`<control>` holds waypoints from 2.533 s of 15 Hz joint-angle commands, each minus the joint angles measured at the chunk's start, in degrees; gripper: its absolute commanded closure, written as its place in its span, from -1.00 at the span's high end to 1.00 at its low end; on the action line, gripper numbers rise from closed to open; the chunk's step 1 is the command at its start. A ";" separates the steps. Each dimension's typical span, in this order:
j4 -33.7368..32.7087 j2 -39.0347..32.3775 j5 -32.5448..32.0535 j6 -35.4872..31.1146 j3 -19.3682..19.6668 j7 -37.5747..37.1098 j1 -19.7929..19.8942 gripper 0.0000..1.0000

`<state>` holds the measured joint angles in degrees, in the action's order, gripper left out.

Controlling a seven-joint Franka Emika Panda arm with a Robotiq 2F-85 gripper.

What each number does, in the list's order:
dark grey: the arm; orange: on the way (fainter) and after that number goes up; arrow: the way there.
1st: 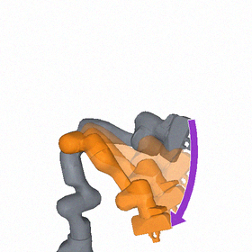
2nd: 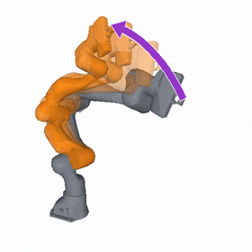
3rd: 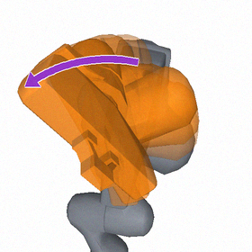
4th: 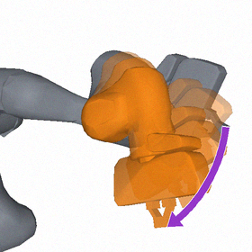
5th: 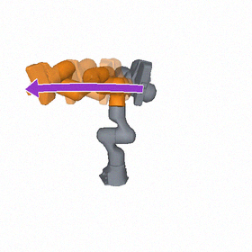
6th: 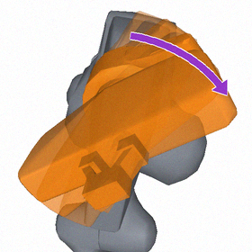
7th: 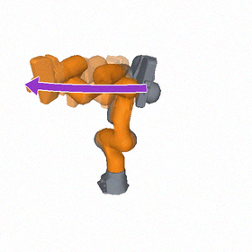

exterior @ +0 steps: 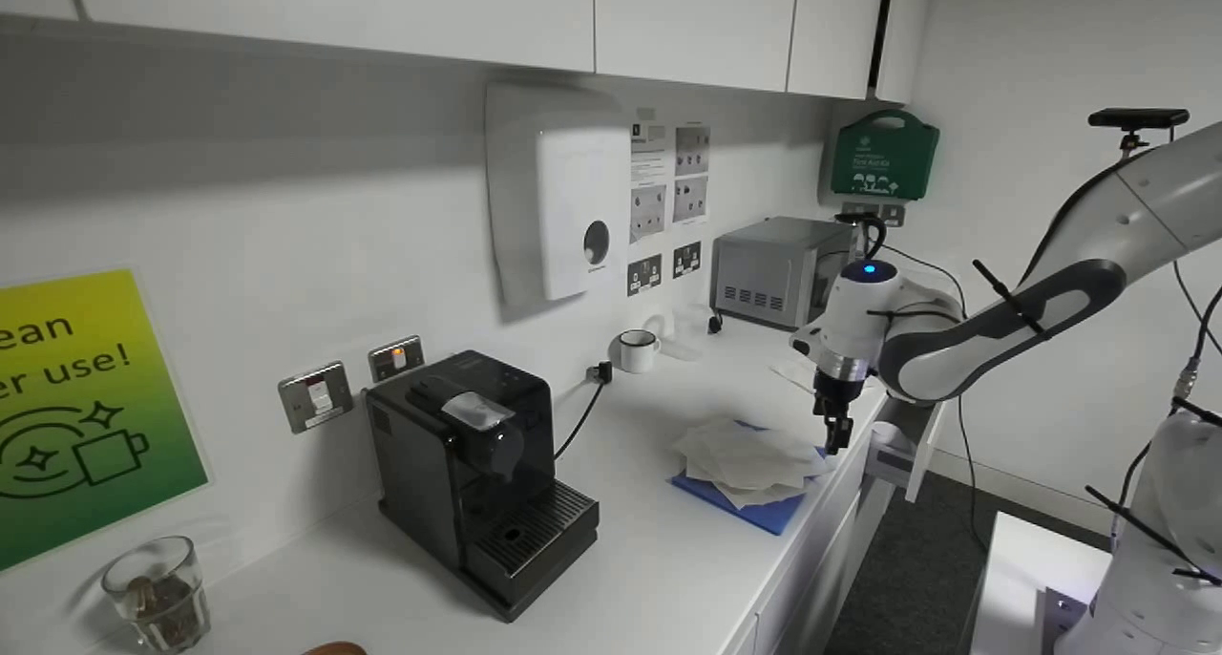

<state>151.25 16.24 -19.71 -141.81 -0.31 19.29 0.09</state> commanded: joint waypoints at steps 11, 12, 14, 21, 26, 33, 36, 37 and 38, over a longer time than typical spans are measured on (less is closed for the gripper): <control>4.11 6.18 1.71 -2.38 1.23 8.51 -5.10 1.00; 4.50 6.75 2.88 -2.29 1.48 8.62 -5.60 1.00; 5.43 7.74 4.67 -2.41 1.91 8.91 -6.42 1.00; 5.68 7.38 5.49 -0.68 0.95 6.08 -6.71 1.00; 5.79 7.16 5.53 -0.64 0.93 5.92 -6.70 1.00; 5.25 6.07 5.56 -0.27 1.06 6.53 -6.76 1.00; 5.52 5.86 1.23 -1.31 -0.58 4.56 -5.15 1.00; 5.58 5.75 -0.18 -1.43 -0.92 4.38 -4.90 1.00; 5.56 5.41 -1.81 -1.64 -1.19 4.30 -4.61 1.00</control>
<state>157.09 22.56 -17.36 -142.49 0.14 24.50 -6.35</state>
